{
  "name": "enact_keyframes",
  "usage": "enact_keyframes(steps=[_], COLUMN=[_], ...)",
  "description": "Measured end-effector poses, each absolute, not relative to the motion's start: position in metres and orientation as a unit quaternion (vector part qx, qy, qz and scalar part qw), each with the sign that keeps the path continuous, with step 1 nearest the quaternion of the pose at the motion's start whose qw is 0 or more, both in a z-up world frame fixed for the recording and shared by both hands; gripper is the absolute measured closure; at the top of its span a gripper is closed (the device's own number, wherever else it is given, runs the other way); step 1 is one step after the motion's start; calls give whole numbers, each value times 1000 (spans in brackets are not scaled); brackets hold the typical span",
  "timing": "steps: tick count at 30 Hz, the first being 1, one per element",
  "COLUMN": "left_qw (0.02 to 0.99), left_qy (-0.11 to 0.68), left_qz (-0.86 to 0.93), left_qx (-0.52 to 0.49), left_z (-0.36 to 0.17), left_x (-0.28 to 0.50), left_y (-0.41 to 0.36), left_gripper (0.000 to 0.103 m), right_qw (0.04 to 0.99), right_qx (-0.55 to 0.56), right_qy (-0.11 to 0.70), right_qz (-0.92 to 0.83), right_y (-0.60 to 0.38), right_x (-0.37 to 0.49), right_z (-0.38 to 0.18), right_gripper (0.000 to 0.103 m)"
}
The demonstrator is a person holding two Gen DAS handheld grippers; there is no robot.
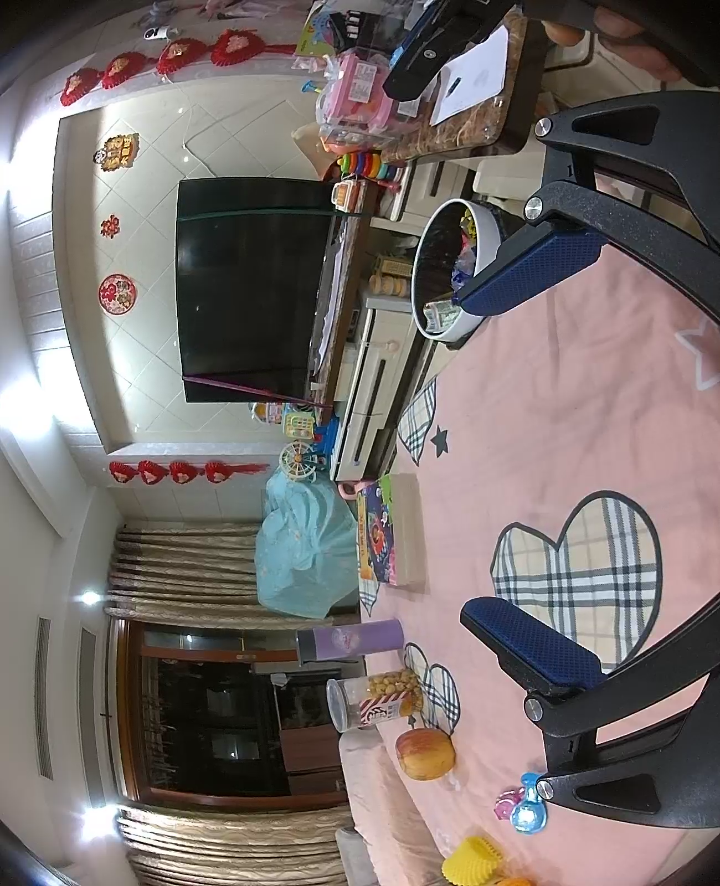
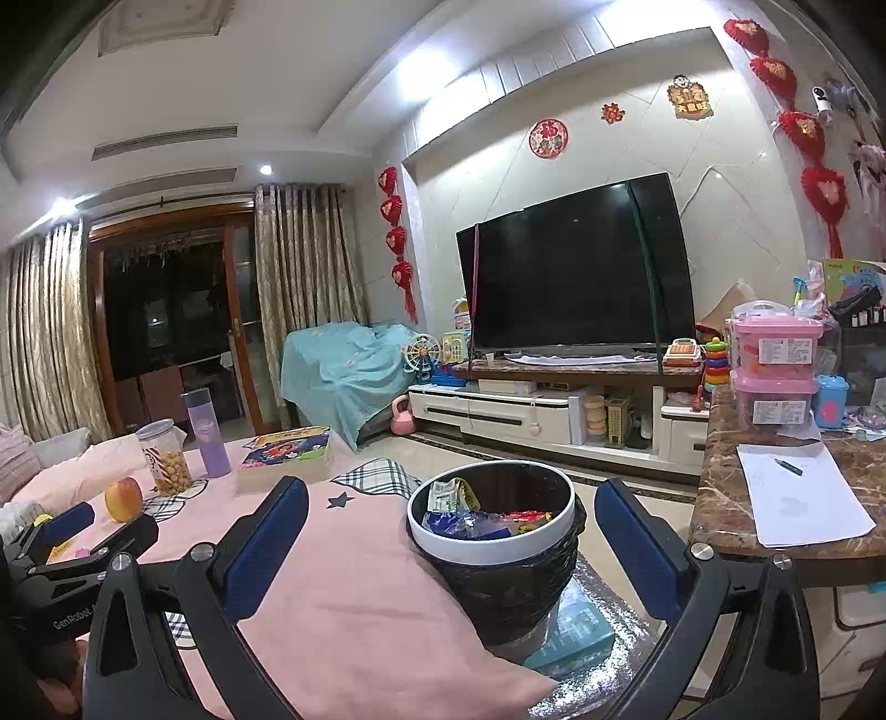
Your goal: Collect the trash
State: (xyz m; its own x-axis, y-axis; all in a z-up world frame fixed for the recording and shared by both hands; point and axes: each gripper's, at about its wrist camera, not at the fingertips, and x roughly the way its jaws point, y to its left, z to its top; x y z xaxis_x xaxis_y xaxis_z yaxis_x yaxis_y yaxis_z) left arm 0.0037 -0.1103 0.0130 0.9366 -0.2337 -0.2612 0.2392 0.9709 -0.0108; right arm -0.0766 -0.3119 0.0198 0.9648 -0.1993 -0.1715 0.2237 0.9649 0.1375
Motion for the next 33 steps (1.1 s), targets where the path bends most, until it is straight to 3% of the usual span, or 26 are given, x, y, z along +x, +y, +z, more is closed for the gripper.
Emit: enact_keyframes(steps=[33], left_qw=[983], left_qy=[138], left_qz=[-123], left_qx=[13], left_z=[8], left_x=[8], left_y=[-108], left_gripper=[0], right_qw=[988], right_qx=[84], right_qy=[82], right_qz=[-102], right_y=[-303], right_x=[-75], right_z=[15], right_gripper=[0])
